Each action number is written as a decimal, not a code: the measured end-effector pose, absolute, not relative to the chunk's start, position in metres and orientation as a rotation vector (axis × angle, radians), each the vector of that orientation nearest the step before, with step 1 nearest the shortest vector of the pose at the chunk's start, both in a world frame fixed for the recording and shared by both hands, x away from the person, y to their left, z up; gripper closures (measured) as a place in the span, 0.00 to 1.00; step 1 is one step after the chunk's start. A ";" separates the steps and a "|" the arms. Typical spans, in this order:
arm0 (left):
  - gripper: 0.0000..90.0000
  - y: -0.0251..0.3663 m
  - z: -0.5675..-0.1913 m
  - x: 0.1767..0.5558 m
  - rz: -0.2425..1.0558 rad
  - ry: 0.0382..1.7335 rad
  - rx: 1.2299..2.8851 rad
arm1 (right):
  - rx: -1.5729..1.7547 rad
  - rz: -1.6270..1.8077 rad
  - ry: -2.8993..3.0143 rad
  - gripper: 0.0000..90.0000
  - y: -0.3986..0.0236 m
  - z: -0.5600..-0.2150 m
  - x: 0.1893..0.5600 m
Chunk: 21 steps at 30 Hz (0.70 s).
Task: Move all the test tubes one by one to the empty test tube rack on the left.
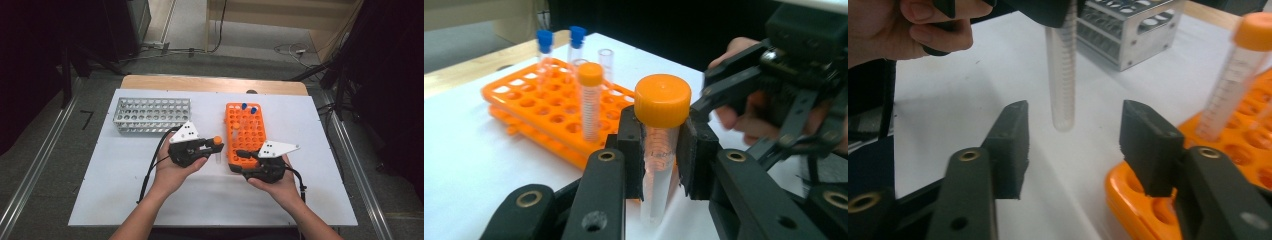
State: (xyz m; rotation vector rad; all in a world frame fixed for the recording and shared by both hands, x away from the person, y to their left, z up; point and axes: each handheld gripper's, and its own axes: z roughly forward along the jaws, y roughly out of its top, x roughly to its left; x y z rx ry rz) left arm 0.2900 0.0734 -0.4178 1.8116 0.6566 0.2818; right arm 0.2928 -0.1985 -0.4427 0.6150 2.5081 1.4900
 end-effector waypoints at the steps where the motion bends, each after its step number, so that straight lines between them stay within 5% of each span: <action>1: 0.83 0.073 -0.418 0.290 0.282 0.657 1.812 | 0.627 1.490 2.498 0.42 -0.203 -0.442 0.294; 8: 0.83 0.091 -0.414 0.303 0.322 0.712 1.796 | 0.720 1.483 2.433 0.17 -0.235 -0.440 0.298; 10: 0.83 0.099 -0.412 0.310 0.339 0.734 1.783 | 0.774 1.483 2.420 0.01 -0.250 -0.441 0.301; 21: 0.83 0.121 -0.403 0.339 0.408 0.828 1.729 | 0.860 1.513 2.355 0.00 -0.284 -0.452 0.309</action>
